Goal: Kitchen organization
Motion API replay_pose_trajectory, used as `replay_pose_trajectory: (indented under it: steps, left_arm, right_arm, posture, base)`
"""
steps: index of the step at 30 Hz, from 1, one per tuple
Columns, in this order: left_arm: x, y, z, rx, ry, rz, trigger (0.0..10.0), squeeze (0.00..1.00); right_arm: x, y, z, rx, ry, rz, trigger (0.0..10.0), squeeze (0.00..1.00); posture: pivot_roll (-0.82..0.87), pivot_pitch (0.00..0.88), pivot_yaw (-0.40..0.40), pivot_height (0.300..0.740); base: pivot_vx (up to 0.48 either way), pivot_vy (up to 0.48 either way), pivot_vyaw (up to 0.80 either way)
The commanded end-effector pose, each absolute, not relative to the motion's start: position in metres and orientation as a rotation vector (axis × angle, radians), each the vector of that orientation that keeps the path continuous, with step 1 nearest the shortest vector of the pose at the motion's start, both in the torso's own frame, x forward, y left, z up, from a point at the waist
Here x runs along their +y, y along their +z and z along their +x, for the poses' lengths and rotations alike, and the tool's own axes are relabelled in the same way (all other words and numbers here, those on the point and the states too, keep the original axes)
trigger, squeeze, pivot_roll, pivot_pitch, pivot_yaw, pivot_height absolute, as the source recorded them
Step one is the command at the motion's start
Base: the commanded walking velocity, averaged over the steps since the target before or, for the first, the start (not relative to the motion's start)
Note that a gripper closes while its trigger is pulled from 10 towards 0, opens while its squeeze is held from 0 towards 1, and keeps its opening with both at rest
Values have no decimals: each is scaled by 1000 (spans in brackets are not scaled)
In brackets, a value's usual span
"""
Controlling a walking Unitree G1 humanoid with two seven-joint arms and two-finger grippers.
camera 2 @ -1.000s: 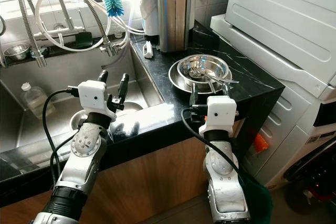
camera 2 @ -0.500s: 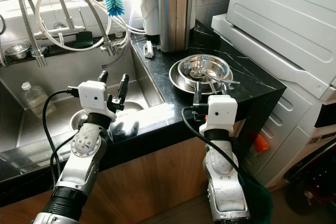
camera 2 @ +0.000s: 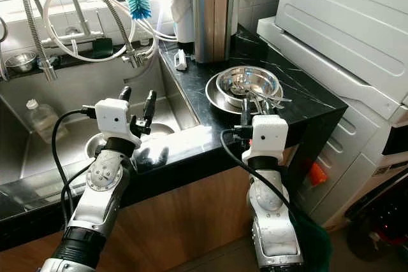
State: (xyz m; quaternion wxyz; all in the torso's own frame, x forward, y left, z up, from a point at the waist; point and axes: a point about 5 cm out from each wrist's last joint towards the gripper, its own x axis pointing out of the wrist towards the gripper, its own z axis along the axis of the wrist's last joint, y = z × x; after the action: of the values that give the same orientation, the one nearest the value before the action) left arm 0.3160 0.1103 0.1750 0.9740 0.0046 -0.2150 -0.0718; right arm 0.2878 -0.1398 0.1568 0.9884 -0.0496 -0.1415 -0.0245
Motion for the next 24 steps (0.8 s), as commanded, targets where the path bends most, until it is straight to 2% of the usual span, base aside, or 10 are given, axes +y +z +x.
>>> replay_pose_trajectory:
  steps: [1,18,19,20,21,24]
  left_arm:
    - [112,173,315,-431,-138,15,10000,0]
    - [113,174,315,-436,-136,14,10000,0]
    - [113,174,315,-436,-136,14,10000,0]
    - [113,174,315,-437,-137,14,10000,0]
    - [113,174,315,-437,-137,15,10000,0]
    - [112,174,316,-438,-138,14,10000,0]
  right_arm:
    - [-139,159,290,-291,-45,-100,0,0]
    - [-135,177,296,-347,-28,-94,0,0]
    - [-135,179,297,-354,-26,-93,6118,0]
    - [-134,181,298,-358,-25,-92,6118,0]
    - [-134,182,298,-362,-24,-91,10000,0]
    - [-134,185,299,-371,-21,-87,10000,0]
  posture:
    - [-167,0,43,740]
    - [-163,0,42,740]
    - [-163,0,42,740]
    - [-164,0,43,740]
    - [-164,0,42,740]
    - [-164,0,42,740]
  base:
    - [0,0,0]
    - [0,0,0]
    - [0,0,0]
    - [0,0,0]
    - [0,0,0]
    - [0,0,0]
